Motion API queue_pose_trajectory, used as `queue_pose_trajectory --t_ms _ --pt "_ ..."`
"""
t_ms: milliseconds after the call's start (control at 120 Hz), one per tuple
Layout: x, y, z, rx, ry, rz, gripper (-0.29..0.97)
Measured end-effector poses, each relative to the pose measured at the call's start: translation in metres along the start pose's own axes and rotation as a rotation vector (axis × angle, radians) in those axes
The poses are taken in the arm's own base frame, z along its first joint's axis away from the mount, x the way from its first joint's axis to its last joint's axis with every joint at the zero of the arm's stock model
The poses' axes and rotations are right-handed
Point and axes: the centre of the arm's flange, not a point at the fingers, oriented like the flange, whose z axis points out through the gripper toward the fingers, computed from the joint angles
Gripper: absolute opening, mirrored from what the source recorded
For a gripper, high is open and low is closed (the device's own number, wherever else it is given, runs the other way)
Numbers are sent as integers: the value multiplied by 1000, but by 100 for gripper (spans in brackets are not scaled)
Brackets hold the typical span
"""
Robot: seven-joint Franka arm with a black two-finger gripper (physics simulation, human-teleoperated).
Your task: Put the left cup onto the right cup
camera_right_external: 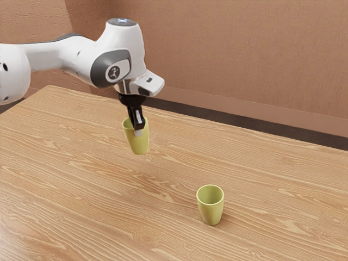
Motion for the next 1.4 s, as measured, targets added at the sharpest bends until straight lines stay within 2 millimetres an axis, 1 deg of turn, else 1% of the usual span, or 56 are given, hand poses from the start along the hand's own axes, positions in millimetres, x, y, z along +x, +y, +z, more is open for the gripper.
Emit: queue_pose_trajectory --t_ms 333,642,950,1242,1400 --pt "25 38 -10 13 19 61 -11" --pt "40 68 -15 17 28 109 -11" --pt "58 107 -20 20 37 177 -11" --pt "67 135 -23 19 43 222 -11" --pt "66 147 -24 16 43 239 -11"
